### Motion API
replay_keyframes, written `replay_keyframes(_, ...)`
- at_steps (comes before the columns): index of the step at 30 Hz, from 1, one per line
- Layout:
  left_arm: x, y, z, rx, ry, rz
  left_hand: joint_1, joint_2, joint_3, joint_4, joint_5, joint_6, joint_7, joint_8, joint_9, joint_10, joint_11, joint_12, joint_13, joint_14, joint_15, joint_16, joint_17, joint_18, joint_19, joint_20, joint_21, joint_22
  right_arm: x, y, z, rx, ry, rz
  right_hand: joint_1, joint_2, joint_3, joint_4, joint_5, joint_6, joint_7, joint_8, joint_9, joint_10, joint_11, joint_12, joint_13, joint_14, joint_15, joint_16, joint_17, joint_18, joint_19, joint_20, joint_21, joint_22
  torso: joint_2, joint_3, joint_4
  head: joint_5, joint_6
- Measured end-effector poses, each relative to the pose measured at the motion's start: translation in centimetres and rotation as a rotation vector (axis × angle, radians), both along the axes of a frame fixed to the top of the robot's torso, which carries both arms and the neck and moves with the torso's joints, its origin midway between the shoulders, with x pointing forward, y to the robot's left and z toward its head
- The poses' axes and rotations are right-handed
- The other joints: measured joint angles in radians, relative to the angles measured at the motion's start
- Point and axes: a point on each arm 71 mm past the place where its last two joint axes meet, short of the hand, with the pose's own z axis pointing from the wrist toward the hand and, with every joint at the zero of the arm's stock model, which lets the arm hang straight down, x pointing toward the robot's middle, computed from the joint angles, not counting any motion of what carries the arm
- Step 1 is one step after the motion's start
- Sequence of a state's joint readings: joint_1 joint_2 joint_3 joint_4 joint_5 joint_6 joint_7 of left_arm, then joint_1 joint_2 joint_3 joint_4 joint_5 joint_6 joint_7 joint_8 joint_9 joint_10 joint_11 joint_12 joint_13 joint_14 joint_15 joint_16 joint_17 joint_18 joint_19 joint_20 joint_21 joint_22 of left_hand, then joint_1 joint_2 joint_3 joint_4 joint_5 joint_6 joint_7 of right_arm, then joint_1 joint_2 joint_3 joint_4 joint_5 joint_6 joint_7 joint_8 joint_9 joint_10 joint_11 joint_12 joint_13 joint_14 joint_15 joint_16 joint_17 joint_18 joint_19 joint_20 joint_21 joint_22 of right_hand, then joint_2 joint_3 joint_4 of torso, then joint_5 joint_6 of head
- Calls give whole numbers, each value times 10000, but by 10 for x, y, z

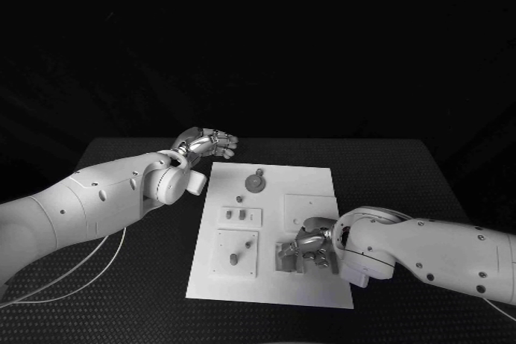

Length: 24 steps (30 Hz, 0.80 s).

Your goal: Assemble the parts on the task board

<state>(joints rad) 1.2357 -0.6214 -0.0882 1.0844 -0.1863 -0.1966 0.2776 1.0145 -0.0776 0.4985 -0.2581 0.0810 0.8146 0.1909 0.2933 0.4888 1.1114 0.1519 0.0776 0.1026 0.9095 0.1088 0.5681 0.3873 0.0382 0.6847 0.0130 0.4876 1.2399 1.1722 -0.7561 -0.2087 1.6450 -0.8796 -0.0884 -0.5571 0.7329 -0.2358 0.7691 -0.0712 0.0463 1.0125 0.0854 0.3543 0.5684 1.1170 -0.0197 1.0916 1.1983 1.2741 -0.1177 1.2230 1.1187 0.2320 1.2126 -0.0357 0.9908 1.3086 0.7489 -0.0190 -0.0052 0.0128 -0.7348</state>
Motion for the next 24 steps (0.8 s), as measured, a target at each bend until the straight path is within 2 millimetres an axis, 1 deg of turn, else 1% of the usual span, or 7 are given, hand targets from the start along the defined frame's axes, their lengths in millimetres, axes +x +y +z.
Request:
replay_keyframes(2,0,0,0,1,2,0,0,0,0,0,0,0,0,0,0,0,0,36,0,0,0,-29,8,-1,33,34,0,1,0,0,0,10,-12,-1,0,0,23,23,0,-11,11,-2,0,0,0,0,0,0,0,0,0,0,0,0,0,0,0,1,0,0,-1)
replay_keyframes(7,0,0,0,2,5,2,0,0,0,0,0,0,0,0,0,0,0,36,-9,0,0,-29,8,-1,33,33,0,8,0,0,0,24,-22,18,1,-1,23,23,0,-12,12,-38,3,0,0,0,0,1,1,0,9,1,-1,1,0,0,0,4,-6,9,-1)
replay_keyframes(16,0,-1,0,0,9,-9,0,0,0,0,0,0,0,0,-8,0,0,36,-8,0,0,-29,17,0,33,33,0,7,0,0,-1,15,-26,41,-87,-89,23,23,0,-9,9,-40,19,1,1,-1,11,3,3,-4,9,2,-1,1,0,0,-2,4,-7,14,-7)
replay_keyframes(21,0,-1,0,0,13,-11,0,0,0,0,0,0,0,40,-8,0,0,36,-17,0,0,-29,27,0,33,33,0,15,1,0,-1,20,-31,42,-269,-271,-177,144,1,-15,14,-40,21,2,1,-8,25,16,16,-42,22,2,-1,1,-2,0,-2,4,-6,14,-10)
replay_keyframes(24,0,-1,0,1,15,-10,0,0,0,0,0,0,0,40,-8,0,0,36,-17,0,0,-29,27,0,33,33,0,15,1,0,-1,23,-36,43,-371,-285,-410,119,1,-15,15,-40,49,-19,22,-9,31,16,17,-42,33,3,-2,1,-2,0,-2,4,-6,19,-15)
